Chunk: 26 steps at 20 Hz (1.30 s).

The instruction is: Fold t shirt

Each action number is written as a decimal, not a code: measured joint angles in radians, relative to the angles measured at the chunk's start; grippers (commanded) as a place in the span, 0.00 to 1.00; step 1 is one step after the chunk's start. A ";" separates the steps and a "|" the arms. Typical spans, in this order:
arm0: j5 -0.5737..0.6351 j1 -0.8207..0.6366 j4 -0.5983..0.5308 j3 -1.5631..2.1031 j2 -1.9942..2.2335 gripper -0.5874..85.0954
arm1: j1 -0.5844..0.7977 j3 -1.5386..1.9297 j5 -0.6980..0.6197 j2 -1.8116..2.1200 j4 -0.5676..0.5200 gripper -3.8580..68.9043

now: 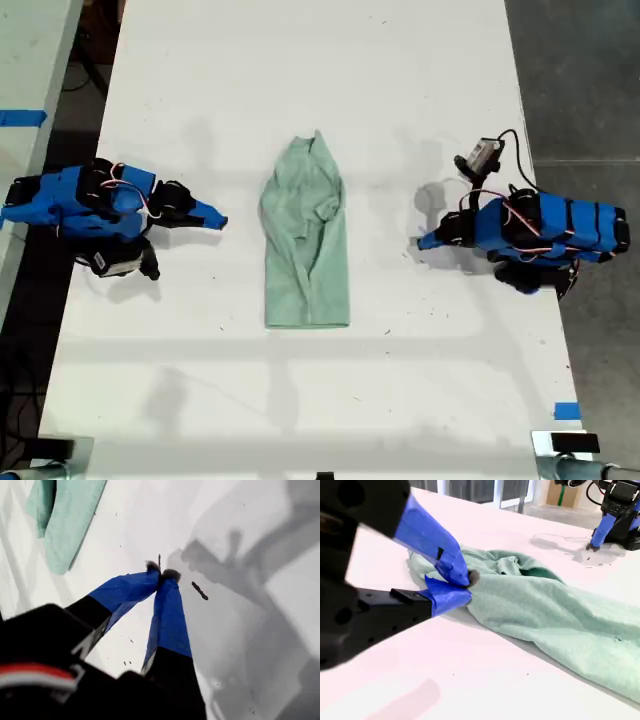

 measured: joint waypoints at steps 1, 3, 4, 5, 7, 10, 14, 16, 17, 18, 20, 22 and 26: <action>0.000 0.000 0.000 0.000 0.000 0.01 | 0.000 0.000 0.003 0.000 0.000 0.07; 0.000 0.000 0.000 0.000 0.000 0.01 | -0.003 0.000 0.005 0.000 0.000 0.07; 0.000 0.000 0.000 0.000 0.000 0.01 | -0.003 0.000 0.005 0.000 0.000 0.07; 0.000 0.000 0.000 0.000 0.000 0.01 | -0.003 0.000 0.005 0.000 0.000 0.07; 0.000 0.000 0.000 0.000 0.003 0.01 | -0.003 0.000 0.011 0.000 0.000 0.07; 0.000 -0.003 0.000 0.000 0.003 0.01 | -0.008 0.000 0.017 0.000 0.000 0.07; 0.000 -0.006 0.000 0.000 0.005 0.01 | -0.020 0.000 0.025 0.000 0.025 0.07; 0.000 -0.006 0.002 0.000 0.005 0.01 | -0.021 0.000 0.029 0.000 0.037 0.07; 0.000 -0.006 0.002 0.000 0.005 0.01 | -0.026 0.000 0.029 0.000 0.041 0.07; 0.000 -0.006 0.006 0.000 0.005 0.01 | -0.026 0.000 0.032 0.000 0.041 0.07; 0.000 -0.006 0.008 0.000 0.005 0.01 | -0.026 0.000 0.035 0.000 0.041 0.07; 0.002 -0.006 0.008 0.000 0.005 0.01 | -0.026 0.000 0.038 0.000 0.041 0.07; 0.026 -0.006 0.008 0.000 0.005 0.01 | -0.026 0.000 0.038 0.000 0.041 0.07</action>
